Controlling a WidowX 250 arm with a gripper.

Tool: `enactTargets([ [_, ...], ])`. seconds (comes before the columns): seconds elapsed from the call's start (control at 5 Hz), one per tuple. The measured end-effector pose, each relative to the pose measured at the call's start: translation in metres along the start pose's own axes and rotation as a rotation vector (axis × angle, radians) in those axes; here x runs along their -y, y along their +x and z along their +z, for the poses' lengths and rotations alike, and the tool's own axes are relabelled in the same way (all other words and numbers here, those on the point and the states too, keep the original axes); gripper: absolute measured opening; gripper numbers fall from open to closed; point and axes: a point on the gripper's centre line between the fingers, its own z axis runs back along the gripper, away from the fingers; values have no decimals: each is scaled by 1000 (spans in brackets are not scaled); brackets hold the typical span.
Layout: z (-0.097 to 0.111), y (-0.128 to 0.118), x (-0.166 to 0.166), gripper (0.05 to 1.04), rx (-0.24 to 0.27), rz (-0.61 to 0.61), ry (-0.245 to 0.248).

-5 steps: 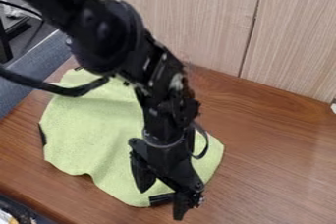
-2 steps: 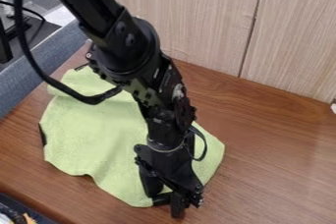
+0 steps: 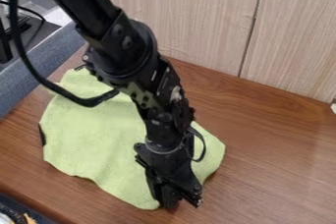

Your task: Fold the cloth bottom right to the upper left

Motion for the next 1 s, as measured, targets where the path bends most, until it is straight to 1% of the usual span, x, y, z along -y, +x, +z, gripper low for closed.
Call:
enactTargets([
  [0.2,7,-3,10,91,3,-34,-7],
  [0.4,19,-4,13,65,-9,-40,-22],
  [0.6,45,7,15,64,18,-38,-42],
  [0.8,64,21,4,63,14,-1,-40],
  [1.0,87,39,-26,63,39,77,-41],
])
